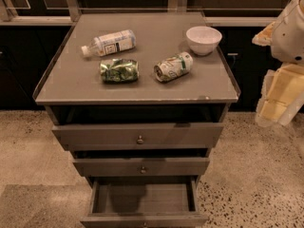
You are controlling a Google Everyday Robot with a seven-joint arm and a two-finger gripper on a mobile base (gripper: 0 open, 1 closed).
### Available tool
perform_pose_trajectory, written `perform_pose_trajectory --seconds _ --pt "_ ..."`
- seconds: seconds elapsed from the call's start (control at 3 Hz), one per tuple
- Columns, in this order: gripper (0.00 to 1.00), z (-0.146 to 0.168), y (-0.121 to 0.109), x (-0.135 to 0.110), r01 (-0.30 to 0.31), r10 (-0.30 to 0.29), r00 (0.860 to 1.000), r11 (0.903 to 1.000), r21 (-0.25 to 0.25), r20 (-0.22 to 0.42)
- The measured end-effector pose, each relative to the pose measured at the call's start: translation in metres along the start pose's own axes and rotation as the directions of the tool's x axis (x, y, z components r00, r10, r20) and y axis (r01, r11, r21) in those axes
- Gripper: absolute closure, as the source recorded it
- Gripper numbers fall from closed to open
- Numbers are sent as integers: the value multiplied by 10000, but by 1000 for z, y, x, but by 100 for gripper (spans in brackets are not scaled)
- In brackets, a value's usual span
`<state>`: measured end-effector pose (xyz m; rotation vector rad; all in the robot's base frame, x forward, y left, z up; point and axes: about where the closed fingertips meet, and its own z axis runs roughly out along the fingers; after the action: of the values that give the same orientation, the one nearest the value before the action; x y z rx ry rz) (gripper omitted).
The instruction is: Place green can into bottom drawer
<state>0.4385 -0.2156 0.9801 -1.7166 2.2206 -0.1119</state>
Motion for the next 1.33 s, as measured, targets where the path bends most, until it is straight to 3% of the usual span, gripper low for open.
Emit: perform_pose_trajectory --seconds 0.33,1.0,1.33 --pt "0 2 -4 -6 61 -61 9999 10000 -7 96" --pt "0 31 -26 -82 1199 -1167 9904 9919 -406 735" --pt "0 30 -26 -84 1223 -1195 9898 9919 -330 772"
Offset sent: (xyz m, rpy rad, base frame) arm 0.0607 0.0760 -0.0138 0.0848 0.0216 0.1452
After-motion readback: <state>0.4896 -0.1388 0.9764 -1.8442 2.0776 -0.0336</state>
